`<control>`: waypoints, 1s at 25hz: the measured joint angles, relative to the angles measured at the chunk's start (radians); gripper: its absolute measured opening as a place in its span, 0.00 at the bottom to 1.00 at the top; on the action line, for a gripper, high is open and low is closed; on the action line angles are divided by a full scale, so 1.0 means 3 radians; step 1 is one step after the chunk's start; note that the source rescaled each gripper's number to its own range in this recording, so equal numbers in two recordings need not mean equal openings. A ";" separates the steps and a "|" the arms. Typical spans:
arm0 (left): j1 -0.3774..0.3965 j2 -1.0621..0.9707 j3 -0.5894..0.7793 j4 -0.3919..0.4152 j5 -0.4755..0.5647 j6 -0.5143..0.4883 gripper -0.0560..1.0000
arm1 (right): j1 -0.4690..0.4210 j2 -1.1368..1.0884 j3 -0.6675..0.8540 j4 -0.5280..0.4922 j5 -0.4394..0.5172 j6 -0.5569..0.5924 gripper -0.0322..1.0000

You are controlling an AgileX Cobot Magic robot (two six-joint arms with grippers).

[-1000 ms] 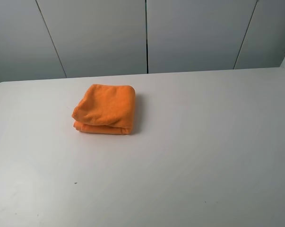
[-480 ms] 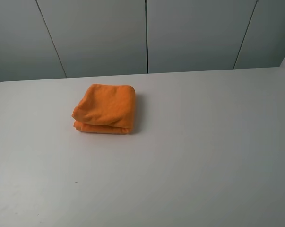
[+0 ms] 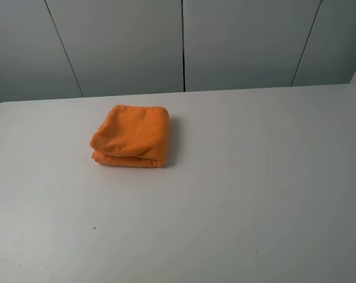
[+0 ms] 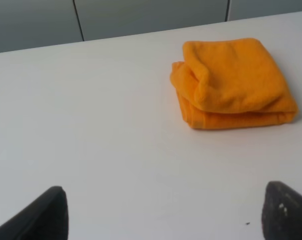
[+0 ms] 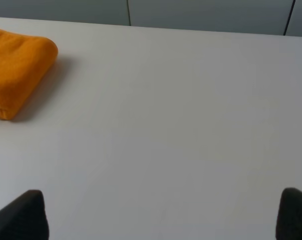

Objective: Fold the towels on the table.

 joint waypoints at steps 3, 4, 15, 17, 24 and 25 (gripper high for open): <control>0.0000 -0.0015 0.0022 0.0222 0.0046 -0.0033 0.98 | 0.0000 0.0000 0.0000 -0.0025 -0.0019 -0.0012 0.98; 0.0000 -0.0015 0.0039 0.0350 0.0051 -0.0110 0.98 | 0.0000 -0.0007 0.0000 -0.0032 -0.0019 -0.0012 0.98; 0.0000 -0.0015 0.0069 0.0410 0.0059 -0.0327 0.98 | -0.0033 -0.0008 0.0000 0.0038 -0.0026 0.0062 0.98; 0.0000 -0.0015 0.0069 0.0404 0.0059 -0.0327 0.98 | -0.0144 -0.0008 0.0000 0.0038 -0.0026 0.0076 0.98; 0.0000 -0.0015 0.0069 0.0404 0.0059 -0.0327 0.98 | -0.0707 -0.0008 0.0000 0.0000 -0.0033 0.0076 0.98; 0.0000 -0.0015 0.0069 0.0404 0.0059 -0.0327 0.98 | -0.0738 -0.0008 0.0000 0.0000 -0.0033 0.0076 0.98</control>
